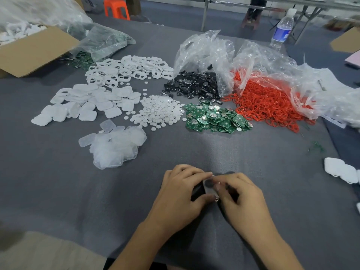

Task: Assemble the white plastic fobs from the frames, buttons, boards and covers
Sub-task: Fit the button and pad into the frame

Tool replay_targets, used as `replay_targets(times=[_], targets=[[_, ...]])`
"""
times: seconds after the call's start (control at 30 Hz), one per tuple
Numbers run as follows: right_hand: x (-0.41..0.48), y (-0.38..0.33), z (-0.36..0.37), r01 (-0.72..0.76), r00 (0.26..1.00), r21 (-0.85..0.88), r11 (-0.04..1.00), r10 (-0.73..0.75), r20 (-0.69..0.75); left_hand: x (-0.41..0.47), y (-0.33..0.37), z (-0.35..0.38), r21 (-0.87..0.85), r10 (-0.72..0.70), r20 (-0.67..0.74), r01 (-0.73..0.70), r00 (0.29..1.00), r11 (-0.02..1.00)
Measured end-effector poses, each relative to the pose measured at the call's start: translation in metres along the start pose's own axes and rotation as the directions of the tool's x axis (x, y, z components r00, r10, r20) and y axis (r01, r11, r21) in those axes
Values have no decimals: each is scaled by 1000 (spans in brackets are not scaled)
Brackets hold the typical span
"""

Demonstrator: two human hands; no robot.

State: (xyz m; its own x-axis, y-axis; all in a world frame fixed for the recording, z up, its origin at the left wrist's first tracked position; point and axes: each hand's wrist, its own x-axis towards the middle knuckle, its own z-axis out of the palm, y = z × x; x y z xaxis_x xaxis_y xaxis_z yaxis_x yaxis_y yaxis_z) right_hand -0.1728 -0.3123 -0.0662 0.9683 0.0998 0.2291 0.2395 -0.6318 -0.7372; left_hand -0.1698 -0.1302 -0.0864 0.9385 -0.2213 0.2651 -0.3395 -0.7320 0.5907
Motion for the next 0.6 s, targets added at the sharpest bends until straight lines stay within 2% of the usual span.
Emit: replay_targets(times=[0.23, 0.37, 0.6], targets=[[1, 1, 1, -129, 991, -11, 992, 128, -34, 2, 3, 3, 0, -49, -50, 49, 998, 999], [5, -2, 7, -207, 977, 13, 978, 208, -45, 6, 10, 7, -34, -127, -112, 124, 986, 992], [0, -2, 11, -180, 978, -18, 984, 177, -113, 6, 12, 9, -35, -163, -129, 160, 978, 986]])
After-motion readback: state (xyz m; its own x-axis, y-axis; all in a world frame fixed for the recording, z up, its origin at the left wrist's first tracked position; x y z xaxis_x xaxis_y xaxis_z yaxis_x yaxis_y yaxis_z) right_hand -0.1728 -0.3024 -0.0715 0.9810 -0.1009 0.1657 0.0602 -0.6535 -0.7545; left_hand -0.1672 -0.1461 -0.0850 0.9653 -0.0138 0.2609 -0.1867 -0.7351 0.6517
